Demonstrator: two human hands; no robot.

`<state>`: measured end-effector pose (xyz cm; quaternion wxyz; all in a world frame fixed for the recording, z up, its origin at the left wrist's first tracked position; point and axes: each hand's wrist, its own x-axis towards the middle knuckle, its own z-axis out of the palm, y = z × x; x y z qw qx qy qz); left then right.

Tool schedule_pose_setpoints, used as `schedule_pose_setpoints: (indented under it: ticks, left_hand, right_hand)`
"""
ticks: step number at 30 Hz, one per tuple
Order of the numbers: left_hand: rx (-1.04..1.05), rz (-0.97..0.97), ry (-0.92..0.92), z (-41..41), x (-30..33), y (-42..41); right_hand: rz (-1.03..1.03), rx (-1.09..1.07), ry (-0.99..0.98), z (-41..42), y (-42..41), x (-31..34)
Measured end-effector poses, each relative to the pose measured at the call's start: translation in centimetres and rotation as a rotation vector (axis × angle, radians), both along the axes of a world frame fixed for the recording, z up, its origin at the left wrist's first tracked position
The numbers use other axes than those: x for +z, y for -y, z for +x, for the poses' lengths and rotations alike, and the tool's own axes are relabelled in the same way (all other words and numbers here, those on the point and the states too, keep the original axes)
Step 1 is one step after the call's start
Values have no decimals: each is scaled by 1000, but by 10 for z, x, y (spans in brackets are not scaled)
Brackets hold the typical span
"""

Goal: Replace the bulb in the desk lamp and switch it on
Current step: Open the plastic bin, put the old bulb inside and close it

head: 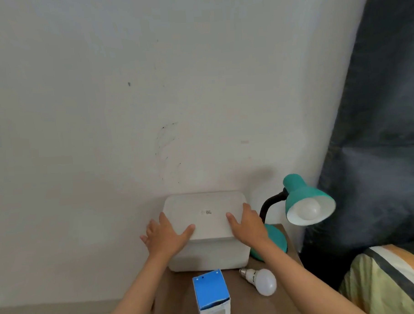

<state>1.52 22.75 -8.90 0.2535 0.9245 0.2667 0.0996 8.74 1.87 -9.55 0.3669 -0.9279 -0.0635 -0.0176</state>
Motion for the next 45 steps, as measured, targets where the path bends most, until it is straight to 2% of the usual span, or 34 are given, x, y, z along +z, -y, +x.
schedule_pose_setpoints:
  ticks: [7,28,36,45]
  left_hand:
    - [-42,-121,231,-5,-15,-3]
    - [-62,-255,370,-14,-7,1]
    - [-154,-179,298,-14,-1,-4]
    - [-170,-120,448,-39,20,7]
  right_hand:
    - [153,6,90,-9,2,-8]
    - [278,28,222,-17,4,-11]
    - [191,84,274,-15,6,-11]
    - [194,79,432,-33,13,16]
